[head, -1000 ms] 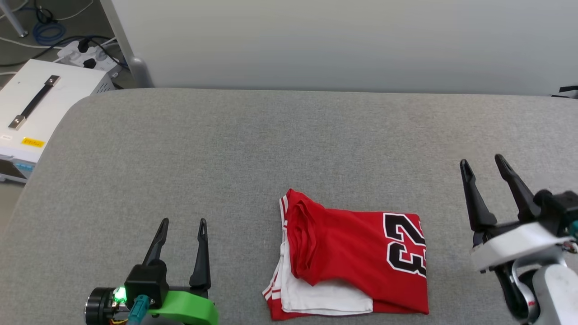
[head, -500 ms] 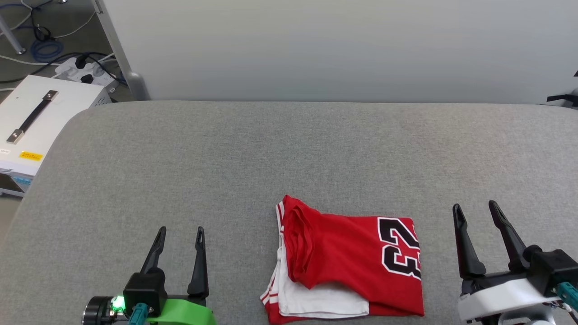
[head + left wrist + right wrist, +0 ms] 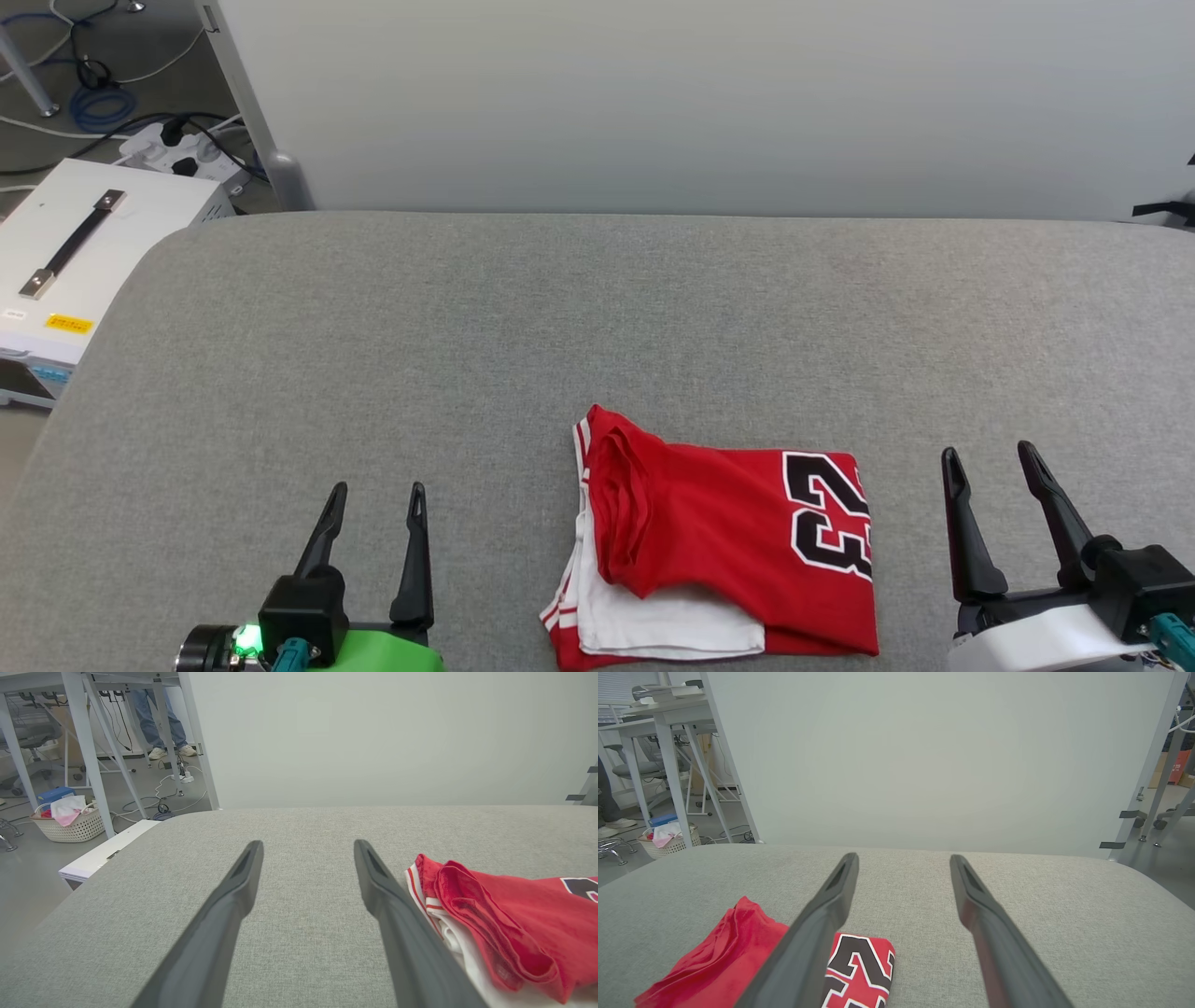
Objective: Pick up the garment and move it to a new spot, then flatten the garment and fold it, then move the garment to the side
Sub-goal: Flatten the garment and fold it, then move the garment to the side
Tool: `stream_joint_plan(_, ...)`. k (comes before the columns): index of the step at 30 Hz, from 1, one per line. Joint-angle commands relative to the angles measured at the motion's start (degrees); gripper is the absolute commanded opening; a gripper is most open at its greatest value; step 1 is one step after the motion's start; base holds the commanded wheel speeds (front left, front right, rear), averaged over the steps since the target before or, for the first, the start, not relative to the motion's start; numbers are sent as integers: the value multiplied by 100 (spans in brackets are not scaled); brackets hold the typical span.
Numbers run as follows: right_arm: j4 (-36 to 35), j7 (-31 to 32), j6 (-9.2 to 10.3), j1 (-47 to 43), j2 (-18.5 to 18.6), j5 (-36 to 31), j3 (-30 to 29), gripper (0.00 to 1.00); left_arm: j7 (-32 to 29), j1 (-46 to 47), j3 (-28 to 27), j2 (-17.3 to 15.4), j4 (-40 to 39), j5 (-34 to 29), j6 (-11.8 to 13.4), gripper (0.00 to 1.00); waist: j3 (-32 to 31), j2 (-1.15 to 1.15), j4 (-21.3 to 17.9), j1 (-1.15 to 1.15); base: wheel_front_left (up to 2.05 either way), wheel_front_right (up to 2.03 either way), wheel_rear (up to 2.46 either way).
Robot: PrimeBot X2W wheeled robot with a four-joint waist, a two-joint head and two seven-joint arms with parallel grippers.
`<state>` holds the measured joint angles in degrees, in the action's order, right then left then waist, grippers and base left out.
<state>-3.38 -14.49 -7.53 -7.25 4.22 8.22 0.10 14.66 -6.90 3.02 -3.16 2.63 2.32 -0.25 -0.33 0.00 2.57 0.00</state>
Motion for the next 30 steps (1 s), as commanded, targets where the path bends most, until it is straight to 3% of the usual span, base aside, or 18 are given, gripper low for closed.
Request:
stream_joint_plan(1,-3,-51,4,-74,-10,-54,6,100,34,-54,-9,28,-10,-43,2,100,8,0,7,0,0,0,0)
stream_joint_plan(10,75,-51,4,60,62,-49,-7,100,34,-41,-25,28,-12,-30,13,100,67,0,3,0,0,0,0)
stream_joint_plan(18,30,74,4,860,717,269,-389,100,34,79,-11,28,-21,-16,9,100,204,0,31,0,0,0,0)
stream_joint_plan(22,-124,669,4,1343,1040,618,-429,100,34,154,13,28,-29,-9,1,100,316,0,79,0,0,0,0)
stream_joint_plan(30,-95,2760,4,2363,1785,2101,67,100,34,309,73,28,-33,42,21,100,564,0,194,0,0,0,0)
